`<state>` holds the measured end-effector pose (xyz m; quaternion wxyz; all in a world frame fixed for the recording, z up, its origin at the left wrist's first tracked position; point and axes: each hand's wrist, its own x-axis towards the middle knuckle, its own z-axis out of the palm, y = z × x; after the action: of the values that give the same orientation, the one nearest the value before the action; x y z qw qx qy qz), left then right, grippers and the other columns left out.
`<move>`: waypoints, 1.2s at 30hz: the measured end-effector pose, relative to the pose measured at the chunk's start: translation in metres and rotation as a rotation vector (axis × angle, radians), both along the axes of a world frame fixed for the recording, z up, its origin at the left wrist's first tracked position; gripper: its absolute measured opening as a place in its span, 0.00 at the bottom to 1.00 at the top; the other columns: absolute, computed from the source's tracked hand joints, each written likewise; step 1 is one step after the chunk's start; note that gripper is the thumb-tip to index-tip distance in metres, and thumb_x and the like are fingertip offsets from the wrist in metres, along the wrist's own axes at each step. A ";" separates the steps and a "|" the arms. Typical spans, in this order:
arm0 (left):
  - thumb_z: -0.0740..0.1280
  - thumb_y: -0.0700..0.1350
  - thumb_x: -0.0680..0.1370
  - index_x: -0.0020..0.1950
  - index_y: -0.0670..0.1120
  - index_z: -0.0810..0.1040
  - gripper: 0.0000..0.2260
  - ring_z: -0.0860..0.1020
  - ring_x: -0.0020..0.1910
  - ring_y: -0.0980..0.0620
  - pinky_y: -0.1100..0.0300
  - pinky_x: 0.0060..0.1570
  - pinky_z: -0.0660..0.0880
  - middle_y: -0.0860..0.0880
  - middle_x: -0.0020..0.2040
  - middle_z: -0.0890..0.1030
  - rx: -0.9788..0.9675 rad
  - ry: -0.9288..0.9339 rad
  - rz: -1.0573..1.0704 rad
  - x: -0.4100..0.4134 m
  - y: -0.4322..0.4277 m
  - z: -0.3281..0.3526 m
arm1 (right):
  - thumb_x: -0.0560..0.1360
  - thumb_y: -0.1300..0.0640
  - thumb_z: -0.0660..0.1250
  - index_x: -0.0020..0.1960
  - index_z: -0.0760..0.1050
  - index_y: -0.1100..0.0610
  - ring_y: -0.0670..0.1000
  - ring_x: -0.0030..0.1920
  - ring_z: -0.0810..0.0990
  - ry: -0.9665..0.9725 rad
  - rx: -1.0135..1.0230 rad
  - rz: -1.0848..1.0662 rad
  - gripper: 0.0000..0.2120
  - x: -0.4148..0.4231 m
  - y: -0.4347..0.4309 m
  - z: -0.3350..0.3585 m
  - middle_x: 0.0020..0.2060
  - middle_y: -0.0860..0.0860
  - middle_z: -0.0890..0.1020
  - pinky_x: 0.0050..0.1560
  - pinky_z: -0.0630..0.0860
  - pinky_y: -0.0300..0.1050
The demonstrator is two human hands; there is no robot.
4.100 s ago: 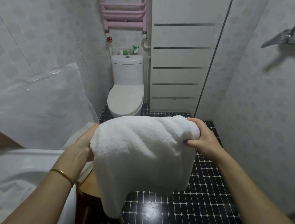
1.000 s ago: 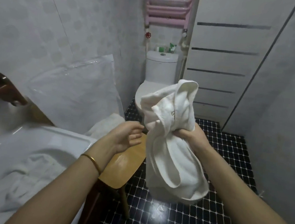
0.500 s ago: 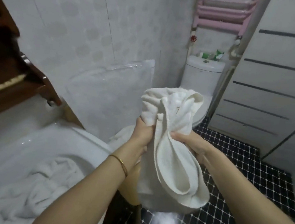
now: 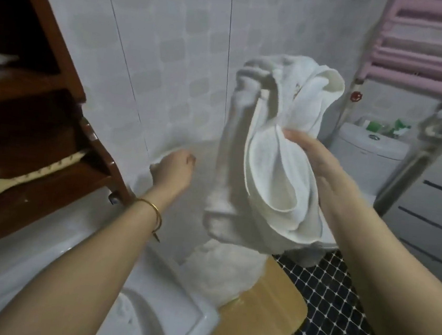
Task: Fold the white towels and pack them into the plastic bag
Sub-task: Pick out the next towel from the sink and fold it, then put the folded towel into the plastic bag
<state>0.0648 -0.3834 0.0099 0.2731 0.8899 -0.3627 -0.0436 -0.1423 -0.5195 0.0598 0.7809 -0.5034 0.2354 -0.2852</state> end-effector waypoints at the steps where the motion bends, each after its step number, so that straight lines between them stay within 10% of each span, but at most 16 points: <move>1: 0.59 0.41 0.78 0.44 0.48 0.79 0.09 0.77 0.55 0.42 0.59 0.45 0.63 0.44 0.48 0.81 0.058 0.004 -0.015 0.007 0.001 -0.003 | 0.69 0.56 0.72 0.48 0.83 0.56 0.52 0.42 0.85 -0.074 0.052 0.016 0.08 0.011 -0.006 0.010 0.43 0.53 0.85 0.38 0.80 0.44; 7: 0.65 0.41 0.75 0.40 0.44 0.80 0.06 0.79 0.38 0.50 0.73 0.26 0.68 0.47 0.40 0.83 0.432 0.164 -0.328 0.017 0.001 0.001 | 0.75 0.60 0.66 0.57 0.77 0.63 0.56 0.46 0.84 -0.264 0.190 -0.054 0.11 0.100 -0.033 0.038 0.47 0.57 0.84 0.45 0.81 0.49; 10: 0.64 0.40 0.75 0.46 0.38 0.81 0.07 0.80 0.44 0.46 0.62 0.40 0.71 0.42 0.47 0.83 0.427 0.038 -0.259 0.018 0.001 0.007 | 0.73 0.65 0.68 0.66 0.71 0.66 0.62 0.59 0.78 -0.288 0.075 -0.154 0.22 0.133 -0.034 0.024 0.60 0.63 0.78 0.61 0.75 0.60; 13: 0.61 0.36 0.77 0.54 0.38 0.78 0.10 0.74 0.56 0.39 0.52 0.52 0.72 0.38 0.56 0.76 0.436 -0.144 -0.055 0.026 0.005 0.003 | 0.65 0.65 0.72 0.63 0.73 0.64 0.57 0.55 0.81 -0.181 -0.218 -0.093 0.27 0.147 -0.038 0.001 0.56 0.59 0.81 0.56 0.78 0.54; 18: 0.63 0.46 0.75 0.65 0.58 0.73 0.19 0.60 0.67 0.40 0.49 0.65 0.62 0.44 0.69 0.60 0.725 -0.224 0.162 0.043 0.009 0.004 | 0.57 0.62 0.77 0.60 0.76 0.55 0.49 0.52 0.83 0.067 -0.598 0.296 0.31 0.159 -0.057 -0.021 0.51 0.48 0.84 0.48 0.79 0.43; 23: 0.57 0.42 0.78 0.68 0.44 0.71 0.19 0.70 0.67 0.42 0.53 0.66 0.69 0.42 0.69 0.70 0.818 0.056 0.054 0.057 0.010 0.002 | 0.57 0.53 0.78 0.56 0.77 0.40 0.46 0.53 0.82 0.342 -0.773 0.812 0.28 0.173 -0.076 -0.022 0.54 0.43 0.83 0.55 0.76 0.46; 30: 0.59 0.38 0.77 0.64 0.38 0.73 0.16 0.75 0.60 0.41 0.53 0.60 0.73 0.39 0.63 0.76 0.601 0.164 0.149 0.058 0.015 -0.008 | 0.62 0.62 0.76 0.60 0.76 0.52 0.58 0.56 0.81 0.540 -0.637 1.215 0.27 0.188 -0.120 -0.029 0.56 0.55 0.82 0.52 0.79 0.49; 36: 0.63 0.37 0.75 0.63 0.38 0.72 0.16 0.77 0.56 0.41 0.53 0.53 0.76 0.40 0.62 0.74 0.525 0.152 0.099 0.062 0.006 -0.002 | 0.59 0.67 0.77 0.57 0.77 0.54 0.55 0.53 0.82 0.829 -0.956 1.333 0.27 0.192 -0.110 -0.056 0.51 0.52 0.84 0.48 0.78 0.42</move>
<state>0.1265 -0.3773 0.0075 0.0614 0.9410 -0.2735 -0.1895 0.0500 -0.6295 0.0038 0.3457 -0.8662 0.0148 0.3604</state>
